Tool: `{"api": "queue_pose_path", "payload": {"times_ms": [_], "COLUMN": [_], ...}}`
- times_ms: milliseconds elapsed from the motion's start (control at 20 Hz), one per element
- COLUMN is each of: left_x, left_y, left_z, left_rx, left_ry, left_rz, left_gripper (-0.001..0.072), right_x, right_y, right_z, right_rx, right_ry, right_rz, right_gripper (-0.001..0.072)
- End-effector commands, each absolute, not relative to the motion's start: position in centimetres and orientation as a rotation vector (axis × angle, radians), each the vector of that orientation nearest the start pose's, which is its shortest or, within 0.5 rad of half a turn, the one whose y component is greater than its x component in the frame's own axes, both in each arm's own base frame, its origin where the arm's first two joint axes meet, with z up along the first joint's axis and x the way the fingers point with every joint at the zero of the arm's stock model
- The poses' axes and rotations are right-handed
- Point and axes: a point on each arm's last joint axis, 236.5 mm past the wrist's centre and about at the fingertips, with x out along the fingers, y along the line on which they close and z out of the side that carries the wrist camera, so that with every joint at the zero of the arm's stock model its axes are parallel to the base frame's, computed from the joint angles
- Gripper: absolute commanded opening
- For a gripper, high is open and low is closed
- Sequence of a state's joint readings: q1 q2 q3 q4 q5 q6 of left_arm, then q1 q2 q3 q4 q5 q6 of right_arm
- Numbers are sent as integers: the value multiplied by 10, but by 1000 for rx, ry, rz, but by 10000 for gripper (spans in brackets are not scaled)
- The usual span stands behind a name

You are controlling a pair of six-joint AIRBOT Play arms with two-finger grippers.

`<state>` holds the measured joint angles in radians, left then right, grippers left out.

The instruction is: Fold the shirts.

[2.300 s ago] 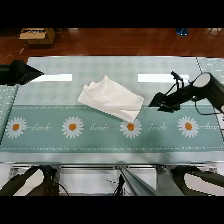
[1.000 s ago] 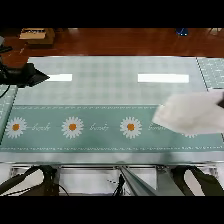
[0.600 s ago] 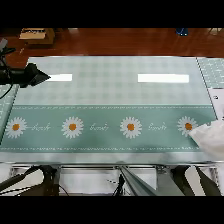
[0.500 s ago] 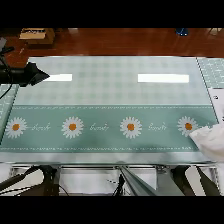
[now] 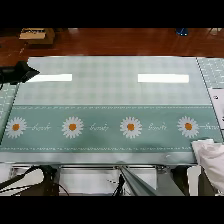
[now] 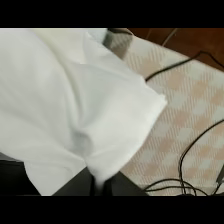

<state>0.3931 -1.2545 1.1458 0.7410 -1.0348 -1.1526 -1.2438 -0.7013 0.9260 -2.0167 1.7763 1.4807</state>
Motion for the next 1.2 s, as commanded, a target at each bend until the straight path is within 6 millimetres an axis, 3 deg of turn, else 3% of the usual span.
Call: {"api": "queue_pose_path", "payload": {"times_ms": [0, 50, 100, 150, 200, 300, 450, 550, 650, 750, 850, 900, 950, 1150], "left_x": [438, 438, 438, 438, 439, 439, 443, 444, 437, 420, 406, 402, 398, 382], "left_y": [42, 42, 42, 40, 37, 25, -9, -38, -58, -70, -69, -68, -71, -78], "left_z": [88, 88, 89, 89, 89, 90, 97, 102, 94, 80, 72, 69, 66, 57], "left_rx": [-542, -533, -534, -530, -508, -452, -346, -294, -229, -90, 37, 85, 106, 101], "left_ry": [814, 812, 812, 811, 808, 804, 793, 803, 897, 1027, 1112, 1135, 1154, 1227], "left_rz": [-211, -213, -214, -217, -232, -281, -380, -431, -399, -334, -241, -205, -191, -193], "left_gripper": [29, 29, 30, 40, 149, 532, 541, 541, 541, 543, 673, 674, 717, 712], "right_x": [-75, -75, -68, -51, -19, 62, 195, 270, 323, 348, 359, 361, 361, 357], "right_y": [-170, -168, -173, -182, -191, -203, -188, -155, -103, -54, -20, -7, 3, 25], "right_z": [72, 65, 59, 52, 46, 52, 103, 136, 141, 123, 101, 91, 84, 73], "right_rx": [706, 719, 714, 704, 696, 648, 534, 487, 406, 271, 120, 54, 4, -57], "right_ry": [1639, 1653, 1634, 1567, 1470, 1248, 914, 777, 821, 965, 1106, 1164, 1205, 1257], "right_rz": [-1359, -1343, -1320, -1264, -1158, -922, -597, -410, -225, -94, -23, 6, 26, 68], "right_gripper": [202, 461, 545, 544, 531, 453, 453, 453, 453, 459, 599, 599, 599, 599]}}
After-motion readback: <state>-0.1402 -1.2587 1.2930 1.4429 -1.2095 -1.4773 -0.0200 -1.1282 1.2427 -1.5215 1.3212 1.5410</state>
